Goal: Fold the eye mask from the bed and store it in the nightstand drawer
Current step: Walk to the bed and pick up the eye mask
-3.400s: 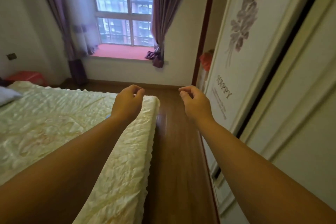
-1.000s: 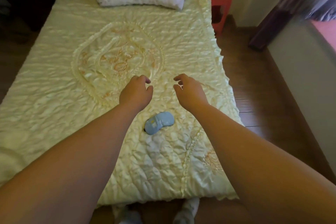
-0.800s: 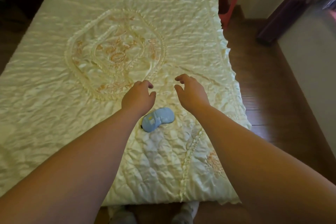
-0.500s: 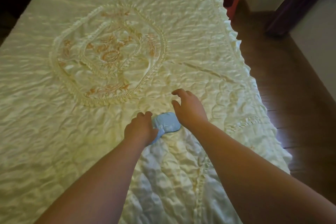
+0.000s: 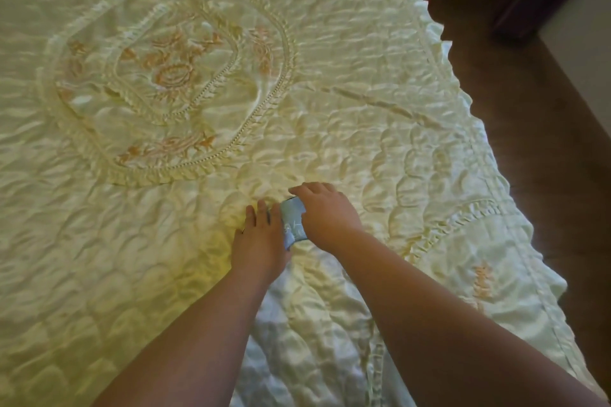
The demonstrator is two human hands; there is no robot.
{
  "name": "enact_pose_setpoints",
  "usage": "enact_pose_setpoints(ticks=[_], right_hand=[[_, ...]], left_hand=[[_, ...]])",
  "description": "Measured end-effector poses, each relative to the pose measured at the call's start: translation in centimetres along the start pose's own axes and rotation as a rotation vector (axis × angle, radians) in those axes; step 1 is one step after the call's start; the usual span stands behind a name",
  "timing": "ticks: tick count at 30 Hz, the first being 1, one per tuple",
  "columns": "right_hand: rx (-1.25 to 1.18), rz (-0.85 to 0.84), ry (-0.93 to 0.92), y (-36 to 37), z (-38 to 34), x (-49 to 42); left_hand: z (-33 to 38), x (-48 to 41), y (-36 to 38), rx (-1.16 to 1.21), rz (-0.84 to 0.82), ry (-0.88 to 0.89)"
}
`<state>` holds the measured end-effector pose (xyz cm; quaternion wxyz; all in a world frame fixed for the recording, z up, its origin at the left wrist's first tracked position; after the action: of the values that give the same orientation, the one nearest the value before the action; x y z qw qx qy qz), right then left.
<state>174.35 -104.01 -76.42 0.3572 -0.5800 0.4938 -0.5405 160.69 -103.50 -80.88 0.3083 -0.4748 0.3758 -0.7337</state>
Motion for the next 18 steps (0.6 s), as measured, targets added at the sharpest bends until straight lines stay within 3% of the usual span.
enact_pose_setpoints(ticks=[7,12,18], right_hand=[[-0.032,-0.072,0.034,0.9,-0.4,-0.4],[-0.156,-0.089,0.099,-1.9,-0.1,0.1],[-0.362,0.04,0.164,-8.6,-1.0,1.7]], left_hand=[[0.1,-0.6,-1.4,0.088,0.003,-0.013],[0.3,0.1,-5.3,0.406,0.102,-0.029],[1.6,3.0,-11.3,0.718,0.181,-0.043]])
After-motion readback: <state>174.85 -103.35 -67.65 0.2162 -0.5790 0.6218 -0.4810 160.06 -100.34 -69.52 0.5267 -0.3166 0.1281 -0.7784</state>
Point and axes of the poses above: each hand's wrist, its own x-axis away from the middle knuckle, its own y-axis out of the palm, z = x × y, the point moved 4 cm from there along -x, towards the middle knuckle, and after that the axes turned 11 degrees about x, right-handed, at the moved point
